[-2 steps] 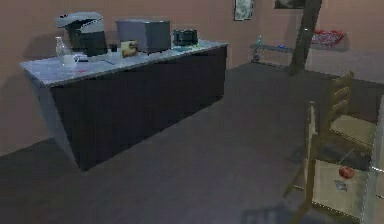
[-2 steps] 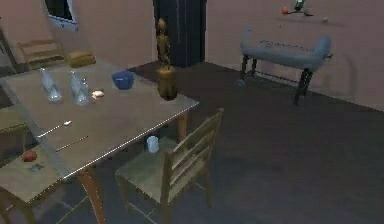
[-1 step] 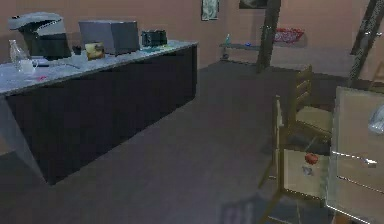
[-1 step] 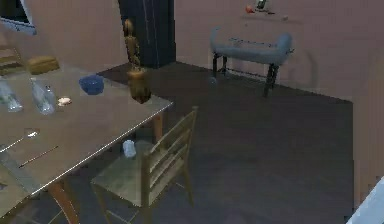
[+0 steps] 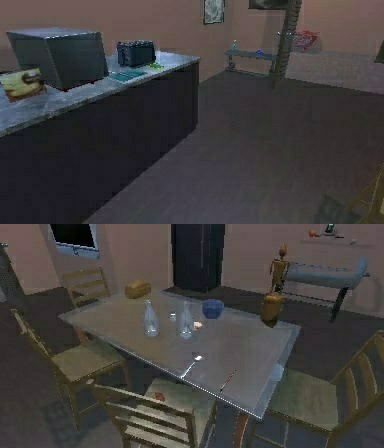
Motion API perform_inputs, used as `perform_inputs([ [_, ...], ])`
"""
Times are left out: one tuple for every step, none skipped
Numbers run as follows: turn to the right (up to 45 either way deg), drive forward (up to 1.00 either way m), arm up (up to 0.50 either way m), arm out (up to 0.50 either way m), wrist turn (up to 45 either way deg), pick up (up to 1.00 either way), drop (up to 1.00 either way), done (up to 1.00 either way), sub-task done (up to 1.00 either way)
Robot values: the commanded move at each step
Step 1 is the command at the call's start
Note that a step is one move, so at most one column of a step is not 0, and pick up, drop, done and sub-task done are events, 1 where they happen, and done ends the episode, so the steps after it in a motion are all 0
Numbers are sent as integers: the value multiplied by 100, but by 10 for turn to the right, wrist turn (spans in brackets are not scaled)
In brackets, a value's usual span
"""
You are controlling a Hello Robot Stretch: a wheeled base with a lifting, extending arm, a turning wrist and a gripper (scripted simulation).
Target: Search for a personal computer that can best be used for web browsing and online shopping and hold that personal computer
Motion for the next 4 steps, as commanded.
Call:
perform_inputs([
  [0,40,0,0,0,0,0,0,0],
  [330,0,0,0,0,0,0,0,0],
  [0,100,0,0,0,0,0,0,0],
  [150,0,0,0,0,0,0,0,0],
])
